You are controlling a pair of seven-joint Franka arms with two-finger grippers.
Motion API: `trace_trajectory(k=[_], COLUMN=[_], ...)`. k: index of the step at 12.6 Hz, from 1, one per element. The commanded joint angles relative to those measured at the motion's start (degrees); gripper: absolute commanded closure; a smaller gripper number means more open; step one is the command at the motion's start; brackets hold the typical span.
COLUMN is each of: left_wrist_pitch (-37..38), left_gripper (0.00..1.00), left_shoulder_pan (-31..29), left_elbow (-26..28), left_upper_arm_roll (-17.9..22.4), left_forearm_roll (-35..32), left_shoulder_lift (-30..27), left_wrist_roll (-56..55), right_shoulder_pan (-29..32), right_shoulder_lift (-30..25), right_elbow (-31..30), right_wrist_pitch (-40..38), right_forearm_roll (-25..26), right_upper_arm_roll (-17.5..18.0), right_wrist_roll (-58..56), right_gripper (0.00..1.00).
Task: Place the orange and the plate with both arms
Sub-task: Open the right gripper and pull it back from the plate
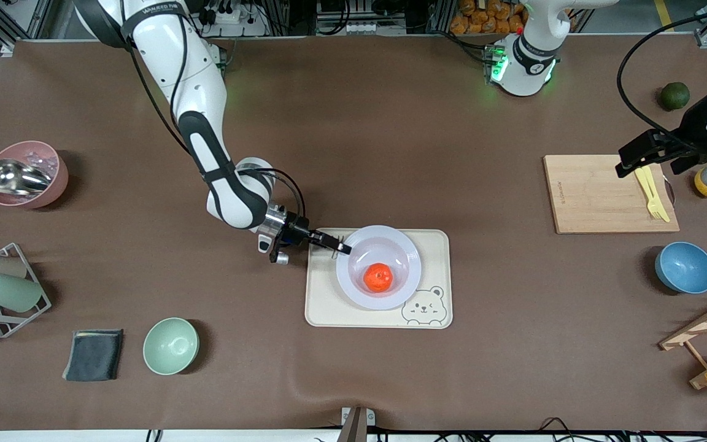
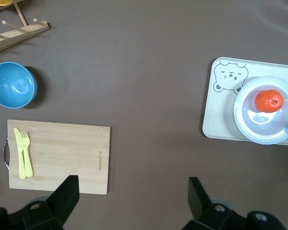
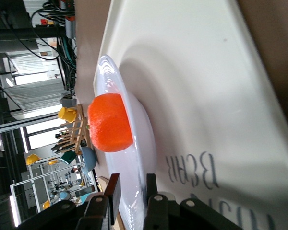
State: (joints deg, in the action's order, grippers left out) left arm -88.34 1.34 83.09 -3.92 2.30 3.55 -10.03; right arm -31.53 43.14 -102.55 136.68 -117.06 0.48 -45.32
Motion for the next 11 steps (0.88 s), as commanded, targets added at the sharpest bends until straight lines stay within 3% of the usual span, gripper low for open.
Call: trace_trajectory(k=[1,3,7,9,11], left_wrist_pitch=[-0.6,-0.6,-0.5,-0.4,-0.3], left_gripper=[0.0,0.0,0.0,0.0,0.0], left_shoulder_pan=[-0.7,-0.8,-0.8,-0.7,-0.7], left_elbow=[0.3,0.3,0.2,0.3,0.3], left_upper_arm_roll=[-0.6,-0.6,-0.6,-0.6,-0.7], left_forearm_roll=[1.3,1.4,1.4,1.4,1.3], left_shoulder_lift=[-0.4,-0.6,-0.9,-1.0,-1.0], left_wrist_roll=[-0.1,0.0,0.1,0.0,-0.1], right_shoulder_pan=[0.1,-0.4,0.3,1.6,1.9], right_shoulder_lift=[0.8,0.8,-0.4,-0.8,-1.3], right_elbow=[2.4,3.5,3.9,4.2,4.4], right_wrist_pitch=[3.6,5.0,5.0,4.1,3.6], right_forearm_roll=[5.4,7.7,22.5,27.7,34.1], right_upper_arm_roll=[0.3,0.3,0.1,-0.6,-0.7], right_wrist_roll=[5.7,9.0,24.4,27.6,33.2], right_gripper=[0.61,0.56,0.55,0.44,0.45])
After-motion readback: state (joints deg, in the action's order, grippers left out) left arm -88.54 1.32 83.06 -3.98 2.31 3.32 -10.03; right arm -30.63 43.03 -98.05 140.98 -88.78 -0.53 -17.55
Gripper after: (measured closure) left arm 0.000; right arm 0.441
